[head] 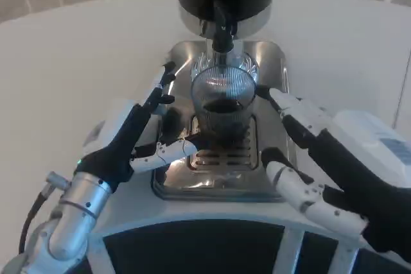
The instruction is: Grasp the cup under the faucet to collect the drink, then remove the cup.
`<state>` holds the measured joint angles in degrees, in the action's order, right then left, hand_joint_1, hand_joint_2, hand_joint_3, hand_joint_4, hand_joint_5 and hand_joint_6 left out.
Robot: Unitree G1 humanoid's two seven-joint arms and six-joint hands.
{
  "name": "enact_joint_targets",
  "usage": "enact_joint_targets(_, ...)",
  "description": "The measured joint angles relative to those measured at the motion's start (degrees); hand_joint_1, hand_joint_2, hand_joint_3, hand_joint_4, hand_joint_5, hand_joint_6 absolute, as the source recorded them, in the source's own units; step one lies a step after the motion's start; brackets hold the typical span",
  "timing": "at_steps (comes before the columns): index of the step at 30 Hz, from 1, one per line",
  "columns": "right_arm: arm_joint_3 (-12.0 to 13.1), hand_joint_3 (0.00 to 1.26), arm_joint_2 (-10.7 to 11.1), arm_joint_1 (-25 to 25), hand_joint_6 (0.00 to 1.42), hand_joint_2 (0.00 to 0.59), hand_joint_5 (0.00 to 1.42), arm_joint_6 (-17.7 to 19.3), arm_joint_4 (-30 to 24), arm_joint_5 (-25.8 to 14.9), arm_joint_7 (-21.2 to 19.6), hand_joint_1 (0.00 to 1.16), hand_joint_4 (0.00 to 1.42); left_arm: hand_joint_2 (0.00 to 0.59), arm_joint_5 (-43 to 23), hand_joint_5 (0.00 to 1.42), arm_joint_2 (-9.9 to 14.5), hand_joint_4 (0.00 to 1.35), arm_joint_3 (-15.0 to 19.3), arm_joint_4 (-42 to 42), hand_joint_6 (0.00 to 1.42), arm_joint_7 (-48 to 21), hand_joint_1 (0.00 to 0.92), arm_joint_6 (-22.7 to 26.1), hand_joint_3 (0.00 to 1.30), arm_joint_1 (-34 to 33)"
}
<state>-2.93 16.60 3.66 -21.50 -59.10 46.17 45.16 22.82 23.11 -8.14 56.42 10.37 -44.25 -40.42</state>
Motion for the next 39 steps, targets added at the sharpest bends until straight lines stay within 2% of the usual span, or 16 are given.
enact_joint_targets(3,3.63,0.0,-1.06,-1.55,0.0,0.559,0.0,3.19,-0.04,0.74,2.66,0.0,0.0,0.046,-0.23,0.22,-0.15,0.0,0.04,0.24,0.27,-0.55,0.24,-0.02,0.0,-0.11)
enact_joint_targets(7,6.92,0.0,-2.85,-2.95,0.0,0.559,0.0,4.18,-0.04,0.99,4.87,0.0,0.0,0.034,-0.89,0.22,-0.32,0.0,0.2,0.65,0.28,-0.97,0.3,-0.1,0.0,-0.21)
enact_joint_targets(10,7.46,0.0,-3.29,-4.11,0.0,0.56,0.0,5.72,-0.04,1.44,5.89,0.0,0.0,0.039,-1.08,0.22,-0.35,0.0,0.17,0.68,0.3,-0.98,0.342,-0.14,0.0,-0.34)
enact_joint_targets(15,9.07,0.0,-4.26,-8.83,0.0,0.562,0.0,9.07,-0.06,3.48,6.3,0.0,0.0,0.037,-1.11,0.22,-0.58,0.0,0.05,0.87,0.3,-1.2,0.347,-0.66,0.0,-0.93)
enact_joint_targets(20,10.87,0.0,-4.53,-11.08,0.0,0.563,0.0,11.86,-0.06,4.46,6.3,0.0,0.0,0.04,-2.28,0.22,-1.11,0.0,0.13,1.73,0.3,-2.55,0.35,-0.69,0.0,-2.09)
enact_joint_targets(22,11.11,0.0,-4.19,-12.11,0.0,0.563,0.0,12.66,-0.08,5.09,6.31,0.0,0.0,0.042,-2.54,0.23,-1.59,0.0,0.24,2.03,0.3,-3.18,0.365,-0.76,0.0,-2.61)
enact_joint_targets(25,11.53,0.0,-2.55,-14.68,0.0,0.563,0.0,12.7,-0.08,6.0,6.4,0.0,0.0,0.052,-3.38,0.23,-1.96,0.0,0.33,2.52,0.31,-3.84,0.392,-0.83,0.0,-3.07)
enact_joint_targets(29,11.83,0.0,-1.78,-16.9,0.0,0.563,0.0,12.2,-0.08,6.19,6.39,0.0,0.0,0.061,-3.87,0.24,-2.08,0.0,0.33,2.65,0.31,-4.14,0.405,-0.83,0.0,-3.23)
enact_joint_targets(32,11.71,0.0,-2.35,-17.98,0.0,0.563,0.0,11.72,-0.08,6.44,6.1,0.0,0.0,0.063,-4.39,0.24,-2.15,0.0,0.33,2.8,0.31,-5.08,0.408,-0.83,0.0,-3.46)
enact_joint_targets(39,8.46,0.0,-5.09,-19.75,0.0,0.563,0.0,12.22,-0.08,8.44,5.36,0.0,0.0,0.064,-4.46,0.23,-2.3,0.0,0.31,3.9,0.32,-5.81,0.412,-0.83,0.0,-4.67)
